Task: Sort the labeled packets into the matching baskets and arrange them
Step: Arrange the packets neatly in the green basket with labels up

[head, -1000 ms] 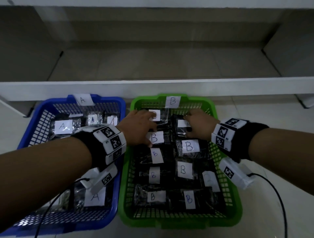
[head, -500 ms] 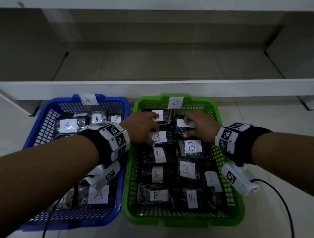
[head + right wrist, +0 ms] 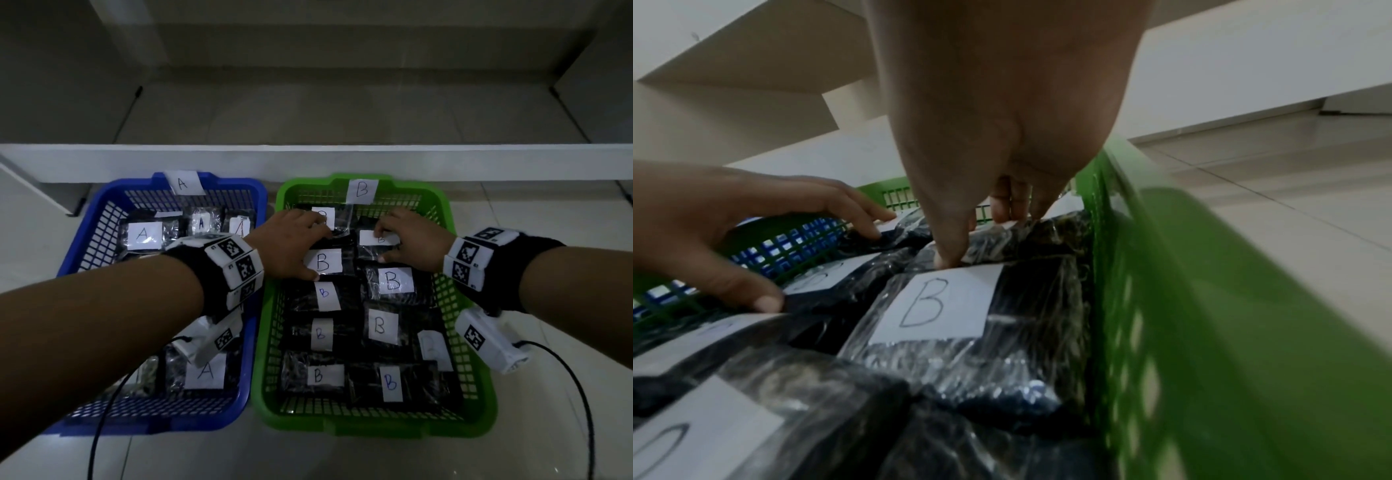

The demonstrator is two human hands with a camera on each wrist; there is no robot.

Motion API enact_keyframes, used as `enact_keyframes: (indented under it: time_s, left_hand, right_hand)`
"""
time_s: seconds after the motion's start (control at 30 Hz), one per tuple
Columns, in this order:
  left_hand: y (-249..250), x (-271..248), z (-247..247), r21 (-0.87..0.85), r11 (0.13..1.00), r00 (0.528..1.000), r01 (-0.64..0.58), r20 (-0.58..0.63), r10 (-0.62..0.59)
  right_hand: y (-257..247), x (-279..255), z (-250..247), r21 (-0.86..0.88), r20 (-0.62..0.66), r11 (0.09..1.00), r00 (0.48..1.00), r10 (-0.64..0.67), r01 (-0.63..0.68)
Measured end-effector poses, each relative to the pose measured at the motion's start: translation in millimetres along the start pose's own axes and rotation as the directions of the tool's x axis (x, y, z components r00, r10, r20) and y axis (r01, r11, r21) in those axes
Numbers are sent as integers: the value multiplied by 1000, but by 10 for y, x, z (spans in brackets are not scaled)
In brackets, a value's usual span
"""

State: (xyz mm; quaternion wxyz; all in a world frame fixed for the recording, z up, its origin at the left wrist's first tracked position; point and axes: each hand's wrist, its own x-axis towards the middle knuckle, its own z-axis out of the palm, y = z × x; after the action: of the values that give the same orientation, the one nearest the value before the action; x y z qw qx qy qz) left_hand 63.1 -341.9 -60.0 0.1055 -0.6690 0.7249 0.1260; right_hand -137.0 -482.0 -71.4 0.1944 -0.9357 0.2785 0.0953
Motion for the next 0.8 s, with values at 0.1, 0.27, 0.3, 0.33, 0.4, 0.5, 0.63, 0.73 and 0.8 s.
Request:
enact_keyframes:
  time_s: [0.1, 0.27, 0.3, 0.33, 0.4, 0.5, 0.63, 0.73, 0.8]
  left_hand:
    - [43, -9, 1, 35, 999, 1000, 19, 9, -19]
    - [93, -1, -36, 49, 998, 999, 48, 18, -49]
    - [100, -2, -34, 44, 997, 998, 59, 11, -60]
    - [106, -6, -27, 29, 997, 997, 71, 1, -71]
    - [114, -13, -19, -27, 996, 996, 86, -9, -86]
    - [125, -36, -11, -145, 986, 997, 82, 11, -82]
    - [170, -125, -10, -246, 969, 998, -21, 52, 35]
    - [261, -216, 12, -191, 974, 983, -119, 117, 143]
    - [294, -253, 57, -110, 976, 971, -187, 130, 201]
  right_hand:
    - [-8, -32, 0, -15, -7, 1000, 1000, 2, -2]
    - [-54, -87, 91, -335, -60, 942, 996, -63, 39]
    - [-66, -94, 112, -356, -73, 934, 995, -63, 33]
    - [-78, -110, 119, -359, -87, 933, 995, -53, 19]
    - [-83, -140, 106, -321, -105, 947, 994, -31, -5]
    - [-42, -188, 52, -244, -120, 970, 992, -28, -2]
    - [-21, -303, -53, -206, -201, 978, 976, -80, 38]
    - [5, -420, -146, -269, -167, 961, 979, -118, 70]
    - [45, -497, -159, -293, -145, 951, 979, -142, 95]
